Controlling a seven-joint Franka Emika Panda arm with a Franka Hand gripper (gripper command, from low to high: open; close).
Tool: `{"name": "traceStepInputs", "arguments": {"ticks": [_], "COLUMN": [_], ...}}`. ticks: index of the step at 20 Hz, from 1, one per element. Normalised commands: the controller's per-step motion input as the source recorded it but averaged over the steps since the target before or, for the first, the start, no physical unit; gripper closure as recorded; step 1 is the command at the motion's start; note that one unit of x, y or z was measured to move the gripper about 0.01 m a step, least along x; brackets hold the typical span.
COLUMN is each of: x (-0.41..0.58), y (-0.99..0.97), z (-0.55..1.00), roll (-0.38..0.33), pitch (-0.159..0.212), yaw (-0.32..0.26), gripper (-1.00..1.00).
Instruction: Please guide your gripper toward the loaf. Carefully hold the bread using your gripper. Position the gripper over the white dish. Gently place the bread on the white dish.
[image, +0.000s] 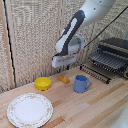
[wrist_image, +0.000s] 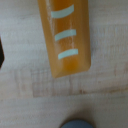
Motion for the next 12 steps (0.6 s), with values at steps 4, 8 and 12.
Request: {"name": "traceStepInputs", "arguments": {"ticks": [4, 8, 12], "x": [0.278, 0.245, 0.234], "y": [-0.06, -0.02, -0.02], "z": [-0.21, -0.14, -0.07], "roll": [-0.090, -0.080, -0.065], "pitch": [0.045, 0.080, 0.097], "yaw": [0.153, 0.096, 0.089], "gripper": [-1.00, -1.00, -1.00]}}
